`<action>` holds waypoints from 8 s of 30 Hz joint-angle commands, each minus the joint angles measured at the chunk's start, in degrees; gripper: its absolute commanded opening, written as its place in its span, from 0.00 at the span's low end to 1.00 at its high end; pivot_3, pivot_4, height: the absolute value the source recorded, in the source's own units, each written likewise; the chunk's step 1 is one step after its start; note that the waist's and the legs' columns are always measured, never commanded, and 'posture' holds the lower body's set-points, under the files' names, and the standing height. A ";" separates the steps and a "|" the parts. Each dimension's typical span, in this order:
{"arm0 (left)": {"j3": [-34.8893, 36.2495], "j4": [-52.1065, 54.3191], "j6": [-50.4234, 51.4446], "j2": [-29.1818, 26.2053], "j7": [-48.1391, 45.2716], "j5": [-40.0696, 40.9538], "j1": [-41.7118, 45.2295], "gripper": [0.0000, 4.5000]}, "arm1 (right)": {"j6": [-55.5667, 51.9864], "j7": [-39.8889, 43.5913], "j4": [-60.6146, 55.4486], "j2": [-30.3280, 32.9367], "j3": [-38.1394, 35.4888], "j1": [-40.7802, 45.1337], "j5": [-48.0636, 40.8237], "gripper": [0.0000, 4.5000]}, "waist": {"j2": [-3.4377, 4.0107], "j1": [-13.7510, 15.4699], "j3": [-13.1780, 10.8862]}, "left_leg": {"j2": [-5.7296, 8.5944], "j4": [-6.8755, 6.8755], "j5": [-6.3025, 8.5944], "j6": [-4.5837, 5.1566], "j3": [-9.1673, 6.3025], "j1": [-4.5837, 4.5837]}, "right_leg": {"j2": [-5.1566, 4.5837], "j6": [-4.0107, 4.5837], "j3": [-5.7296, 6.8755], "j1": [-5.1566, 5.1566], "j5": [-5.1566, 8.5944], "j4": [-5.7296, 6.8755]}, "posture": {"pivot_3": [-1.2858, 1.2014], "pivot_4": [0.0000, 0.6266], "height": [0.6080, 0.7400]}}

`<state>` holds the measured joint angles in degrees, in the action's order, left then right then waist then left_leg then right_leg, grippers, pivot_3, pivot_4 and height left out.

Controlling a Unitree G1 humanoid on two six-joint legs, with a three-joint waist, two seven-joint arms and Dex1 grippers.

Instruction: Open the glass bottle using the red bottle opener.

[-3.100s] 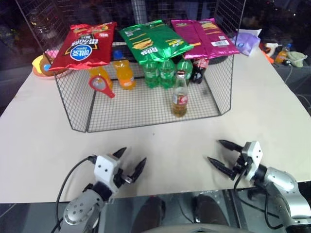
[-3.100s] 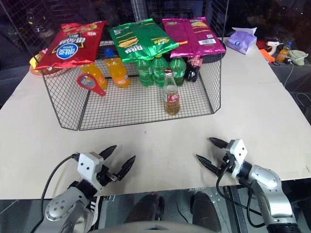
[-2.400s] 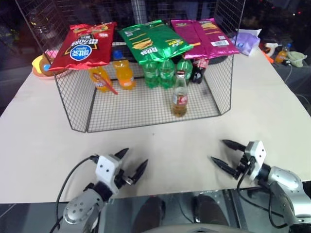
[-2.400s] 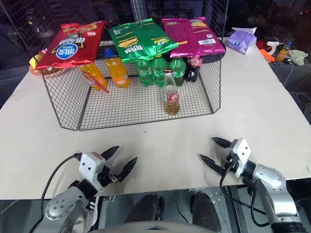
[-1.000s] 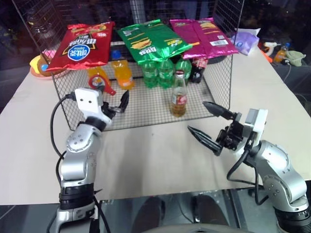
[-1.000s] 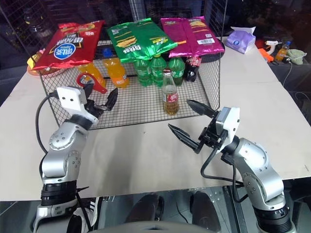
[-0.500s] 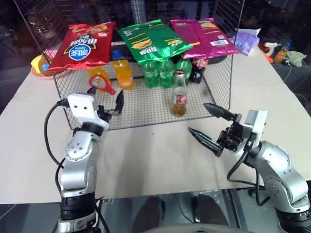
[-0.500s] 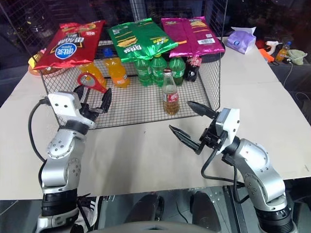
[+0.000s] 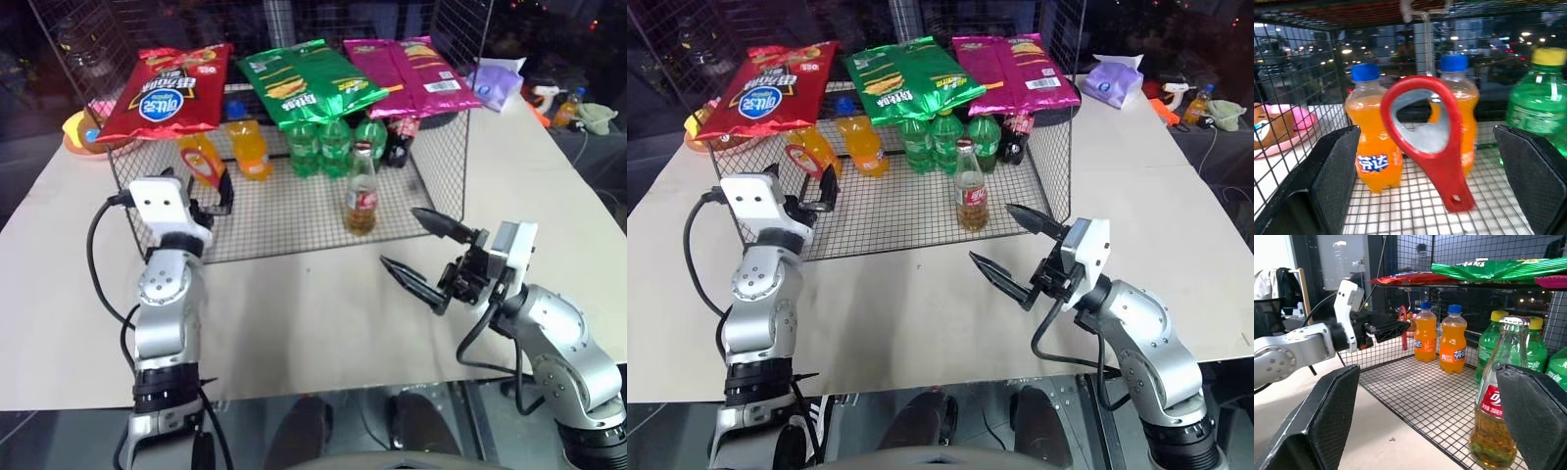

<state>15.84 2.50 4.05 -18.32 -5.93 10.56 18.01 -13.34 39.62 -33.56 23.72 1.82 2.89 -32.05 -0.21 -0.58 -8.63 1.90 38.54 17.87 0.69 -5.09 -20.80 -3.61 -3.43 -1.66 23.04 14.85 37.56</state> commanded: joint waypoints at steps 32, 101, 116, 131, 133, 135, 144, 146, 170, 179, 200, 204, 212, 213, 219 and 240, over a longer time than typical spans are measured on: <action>-0.37 -22.96 -14.51 -3.05 -3.67 -1.90 13.54 1.00 | 2.19 -0.43 -1.68 -1.55 0.41 -0.59 1.46 0.99 | -0.10 -0.07 -0.02 | 0.03 0.08 -0.01 -0.02 0.00 -0.08 | 0.00 0.00 -0.01 0.11 0.00 0.12 | 0.52 0.24 1.00; -3.54 -6.08 -11.15 -3.09 25.26 -33.51 6.97 0.01 | 5.42 1.08 1.84 -2.15 0.61 -2.22 3.13 1.00 | -0.37 0.00 -0.03 | 0.13 0.70 -0.01 -0.02 -0.15 -0.93 | -0.04 -0.02 0.11 0.71 -0.01 0.43 | 0.52 0.24 1.00; -6.58 -4.55 -4.98 -4.82 34.31 -47.23 6.27 0.01 | 6.17 1.43 3.02 -2.45 0.76 -1.95 3.57 1.00 | -0.38 0.06 -0.01 | 0.15 0.70 -0.01 -0.02 -0.15 -0.92 | -0.05 -0.02 0.11 0.72 -0.01 0.47 | 0.52 0.24 1.00; -5.28 1.75 -9.58 -2.34 19.89 -28.64 -2.14 0.01 | 6.69 1.60 3.90 -3.06 0.95 -1.95 3.94 1.00 | -0.38 0.00 0.00 | 0.11 0.72 -0.01 -0.02 -0.14 -0.92 | -0.10 -0.01 0.08 0.73 -0.01 0.50 | 0.52 0.24 1.00; -5.45 2.88 -11.13 -1.86 15.37 -23.32 -3.35 0.01 | 6.75 1.71 4.10 -3.03 0.93 -1.91 3.92 1.00 | -0.38 -0.02 0.00 | 0.10 0.72 -0.01 -0.02 -0.12 -0.92 | -0.12 -0.01 0.07 0.72 -0.01 0.49 | 0.52 0.24 1.00; -5.43 3.38 -12.09 -1.44 12.80 -20.12 -3.76 0.01 | 6.81 1.76 4.22 -3.00 0.90 -1.87 3.88 1.00 | -0.39 0.02 0.00 | 0.10 0.72 -0.01 -0.02 -0.12 -0.91 | -0.13 -0.01 0.07 0.72 -0.01 0.49 | 0.52 0.24 1.00; -11.30 7.88 -0.71 4.49 -19.57 18.05 -1.61 0.01 | -2.88 2.51 2.96 1.79 2.46 -1.17 1.38 1.00 | -0.38 -0.13 0.01 | 0.10 0.81 -0.01 -0.01 -0.12 -0.92 | -0.08 -0.01 0.08 0.69 -0.01 0.52 | 0.52 0.24 1.00; -12.13 8.91 4.77 5.05 -25.45 26.00 -1.17 0.01 | -7.38 1.21 2.54 2.84 2.90 0.38 0.60 1.00 | -0.38 -0.30 0.01 | 0.08 0.81 -0.01 -0.01 -0.12 -0.91 | -0.06 -0.01 0.08 0.68 -0.01 0.53 | 0.52 0.24 1.00; -18.66 -3.80 31.27 6.80 -58.32 43.32 9.76 0.01 | -45.68 -0.17 4.70 3.37 5.35 23.18 -16.93 1.00 | -0.38 -0.38 0.01 | 0.09 0.88 -0.02 0.01 -0.16 -0.90 | 0.02 -0.01 0.11 0.62 -0.01 0.49 | 0.52 0.24 1.00; -18.65 -5.80 29.21 7.54 -61.93 39.27 10.07 0.01 | -49.08 -3.75 4.47 1.26 2.99 24.58 -22.25 1.00 | -0.38 -0.36 0.01 | 0.08 0.87 -0.02 0.01 -0.16 -0.91 | 0.01 -0.01 0.11 0.64 -0.01 0.49 | 0.52 0.24 1.00; -18.14 -4.39 32.43 6.50 -62.58 39.16 8.75 0.00 | -45.93 -2.16 5.77 1.58 3.57 22.97 -20.92 0.35 | -0.38 -0.38 0.01 | 0.08 0.87 -0.02 0.01 -0.16 -0.92 | 0.01 -0.01 0.11 0.65 -0.01 0.49 | 0.52 0.24 1.00; -18.18 -3.99 32.65 6.66 -62.51 39.15 8.43 0.00 | -45.03 -1.71 5.88 1.73 3.51 22.56 -20.56 0.35 | -0.38 -0.38 0.01 | 0.08 0.87 -0.02 0.01 -0.16 -0.92 | 0.01 -0.01 0.11 0.65 -0.01 0.49 | 0.52 0.24 1.00; -18.08 -4.24 32.77 6.91 -62.68 39.13 8.48 0.00 | -43.78 -2.27 6.04 1.42 3.27 21.68 -19.56 0.89 | -0.38 -0.37 0.00 | 0.08 0.86 -0.02 0.01 -0.16 -0.92 | 0.01 -0.01 0.11 0.66 -0.01 0.48 | 0.52 0.24 1.00; -18.03 -4.20 32.87 6.92 -62.68 39.18 8.44 0.00 | -44.06 -2.20 5.99 1.52 3.05 21.49 -19.95 0.89 | -0.38 -0.37 0.01 | 0.08 0.86 -0.02 0.01 -0.16 -0.93 | 0.01 -0.01 0.11 0.65 -0.01 0.48 | 0.52 0.24 1.00; -17.75 -4.01 33.12 7.08 -62.56 39.36 8.18 0.00 | -43.93 -1.91 6.41 1.99 2.80 20.97 -19.93 0.77 | -0.38 -0.36 0.00 | 0.08 0.86 -0.02 0.01 -0.17 -0.93 | 0.01 -0.01 0.11 0.66 -0.01 0.47 | 0.52 0.24 1.00; -17.84 -4.05 33.14 8.54 -62.24 39.20 7.64 0.00 | -44.31 -0.13 6.72 3.53 2.95 20.81 -20.43 0.76 | -0.38 -0.32 0.00 | 0.08 0.85 -0.02 0.01 -0.17 -0.93 | 0.01 -0.01 0.11 0.65 -0.01 0.45 | 0.52 0.24 1.00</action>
<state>-2.22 -2.85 37.21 -10.19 -67.88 49.06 25.68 -58.21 38.93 -25.89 26.99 6.05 23.66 -51.59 -0.60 -0.90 -8.62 1.98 39.40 17.85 0.70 -5.26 -21.73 -3.60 -3.44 -1.55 23.69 14.84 38.02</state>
